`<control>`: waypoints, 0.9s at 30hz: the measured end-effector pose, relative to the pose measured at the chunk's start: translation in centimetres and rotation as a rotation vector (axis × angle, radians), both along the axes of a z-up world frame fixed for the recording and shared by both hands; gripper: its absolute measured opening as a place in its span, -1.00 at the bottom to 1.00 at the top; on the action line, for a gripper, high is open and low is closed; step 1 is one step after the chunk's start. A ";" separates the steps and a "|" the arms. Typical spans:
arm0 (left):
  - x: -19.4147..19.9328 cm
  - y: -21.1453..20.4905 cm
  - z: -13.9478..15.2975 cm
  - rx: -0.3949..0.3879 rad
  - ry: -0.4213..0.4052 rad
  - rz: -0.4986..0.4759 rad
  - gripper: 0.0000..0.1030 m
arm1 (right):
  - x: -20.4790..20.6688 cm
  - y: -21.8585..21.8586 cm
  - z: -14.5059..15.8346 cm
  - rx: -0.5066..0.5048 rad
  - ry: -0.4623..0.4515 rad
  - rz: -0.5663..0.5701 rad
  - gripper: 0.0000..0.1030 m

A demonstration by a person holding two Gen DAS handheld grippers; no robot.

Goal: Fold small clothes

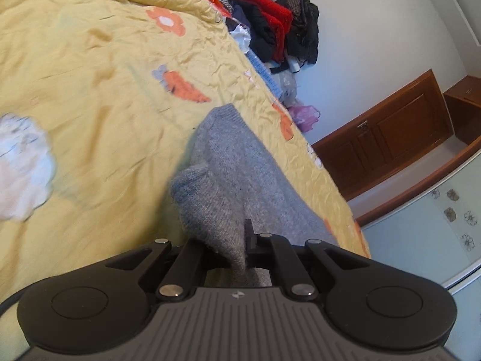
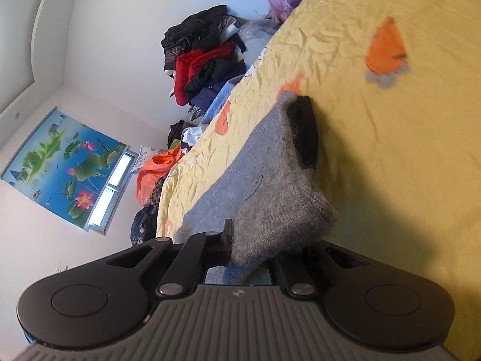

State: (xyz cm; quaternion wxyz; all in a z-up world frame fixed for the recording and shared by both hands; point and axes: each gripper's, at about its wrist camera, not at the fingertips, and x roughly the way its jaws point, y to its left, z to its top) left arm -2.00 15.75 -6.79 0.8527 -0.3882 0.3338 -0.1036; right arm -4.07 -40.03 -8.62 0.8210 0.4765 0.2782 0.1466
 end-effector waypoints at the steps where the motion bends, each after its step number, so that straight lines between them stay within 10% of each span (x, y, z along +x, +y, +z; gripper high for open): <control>1: -0.6 0.3 -0.2 -0.003 0.013 0.000 -0.92 | -0.9 0.0 -0.2 0.000 0.010 0.002 -0.72; 12: -2.3 0.4 -1.9 0.067 0.063 -0.030 -0.83 | -3.6 1.5 -2.6 -0.051 0.106 0.004 -0.68; 17: -2.4 0.5 -2.1 0.055 0.059 -0.030 -0.76 | -3.9 0.7 -2.4 -0.044 0.112 -0.031 -0.30; 23: -2.2 0.5 -2.2 -0.065 0.040 0.002 -0.12 | -3.7 -0.6 -2.6 0.014 0.110 -0.080 -0.29; 24: -2.3 0.2 -2.0 -0.042 0.035 0.018 -0.15 | -3.6 -0.6 -2.5 0.005 0.109 -0.084 -0.32; 26: -2.5 -0.7 -1.4 0.070 0.018 0.035 -0.95 | -3.4 -0.3 -2.6 -0.024 0.120 -0.094 -0.69; 27: -2.5 -1.0 -1.2 0.120 0.018 0.031 -0.91 | -3.4 -0.3 -2.7 -0.032 0.124 -0.094 -0.69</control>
